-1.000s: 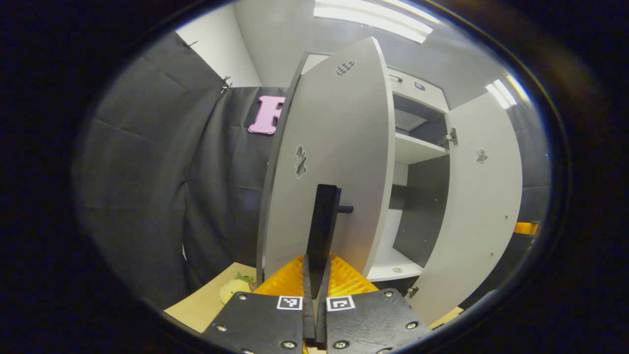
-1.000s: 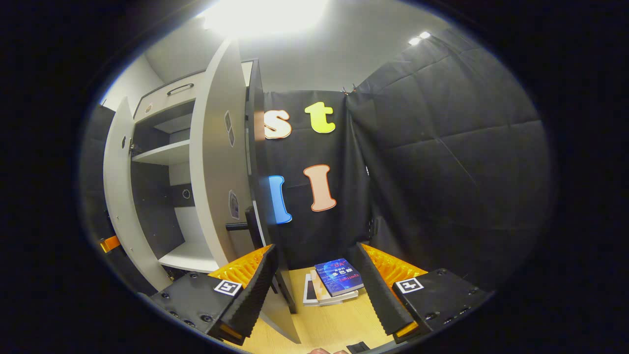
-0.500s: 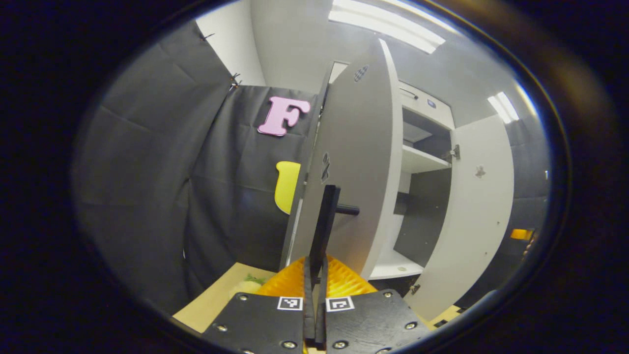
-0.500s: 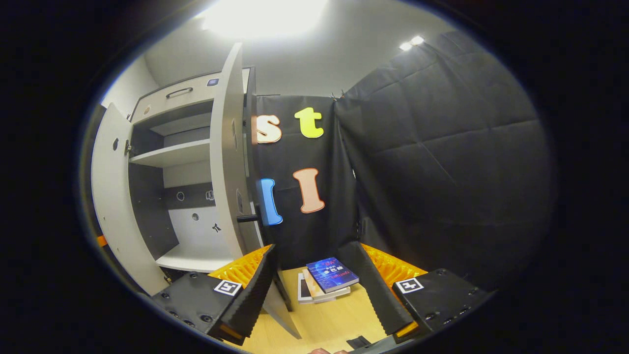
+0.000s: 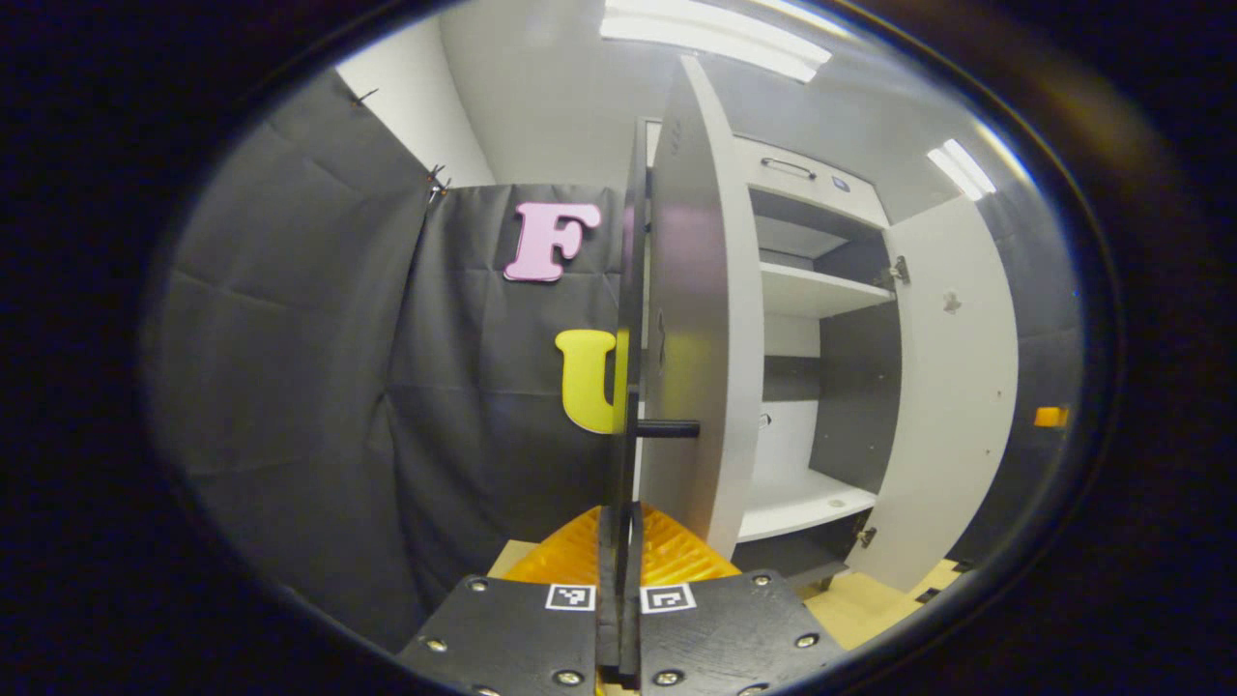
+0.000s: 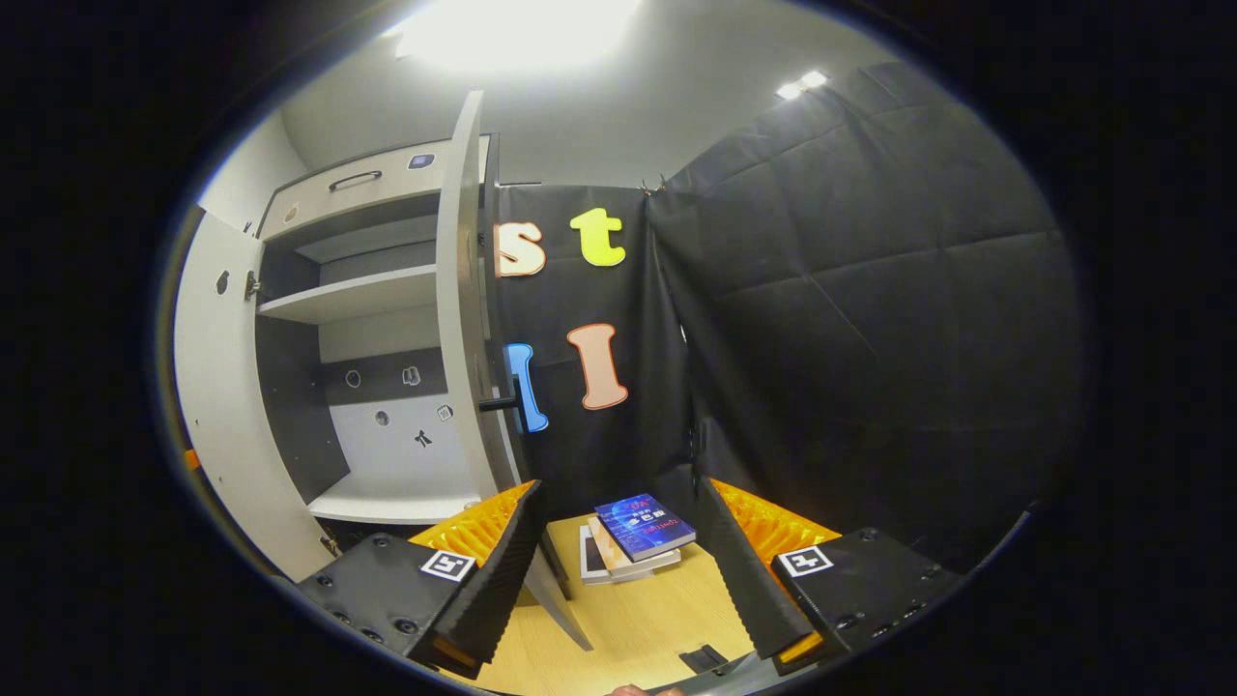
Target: Open the right door of the double-door shoe cabinet with the right hand, and open the left door with the left hand.
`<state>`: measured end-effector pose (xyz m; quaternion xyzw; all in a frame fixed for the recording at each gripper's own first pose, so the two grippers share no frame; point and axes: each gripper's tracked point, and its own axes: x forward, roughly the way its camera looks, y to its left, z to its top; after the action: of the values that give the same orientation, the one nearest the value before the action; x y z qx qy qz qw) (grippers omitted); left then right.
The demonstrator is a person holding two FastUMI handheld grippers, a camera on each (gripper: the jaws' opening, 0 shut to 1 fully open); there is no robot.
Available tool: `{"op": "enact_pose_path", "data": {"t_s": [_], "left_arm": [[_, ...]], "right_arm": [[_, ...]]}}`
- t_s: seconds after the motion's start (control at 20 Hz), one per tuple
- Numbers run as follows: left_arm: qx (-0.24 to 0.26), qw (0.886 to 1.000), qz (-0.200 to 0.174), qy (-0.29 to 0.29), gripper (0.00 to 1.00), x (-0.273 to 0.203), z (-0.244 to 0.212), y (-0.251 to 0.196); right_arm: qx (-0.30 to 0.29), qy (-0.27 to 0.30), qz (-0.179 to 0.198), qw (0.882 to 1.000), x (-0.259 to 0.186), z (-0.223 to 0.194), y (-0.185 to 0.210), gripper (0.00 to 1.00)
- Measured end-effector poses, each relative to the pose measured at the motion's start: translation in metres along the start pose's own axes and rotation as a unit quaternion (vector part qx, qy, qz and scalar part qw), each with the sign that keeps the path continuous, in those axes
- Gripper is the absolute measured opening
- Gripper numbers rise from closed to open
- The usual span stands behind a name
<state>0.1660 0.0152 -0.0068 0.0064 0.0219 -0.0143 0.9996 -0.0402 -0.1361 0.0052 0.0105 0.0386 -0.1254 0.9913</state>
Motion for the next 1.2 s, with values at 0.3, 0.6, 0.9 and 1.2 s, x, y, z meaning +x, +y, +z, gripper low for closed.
{"op": "enact_pose_path", "data": {"t_s": [0.3,0.6,0.9,1.2], "left_arm": [[0.065,0.997,0.034,0.019,0.02,-0.003,0.003,-0.003],[0.031,0.999,0.008,-0.017,0.02,-0.049,0.038,-0.041],[-0.015,0.999,0.013,-0.043,0.3,-0.076,0.048,-0.066],[0.007,0.997,0.063,-0.048,0.96,-0.096,0.03,-0.058]], "right_arm": [[0.016,0.0,0.02,1.0,-0.022,-0.003,0.016,0.98],[-0.01,0.001,0.067,0.998,-0.032,0.002,0.054,0.98],[-0.027,-0.015,0.099,0.995,-0.049,0.009,0.078,0.92],[-0.048,-0.015,0.109,0.993,-0.049,-0.002,0.087,0.92]]}}
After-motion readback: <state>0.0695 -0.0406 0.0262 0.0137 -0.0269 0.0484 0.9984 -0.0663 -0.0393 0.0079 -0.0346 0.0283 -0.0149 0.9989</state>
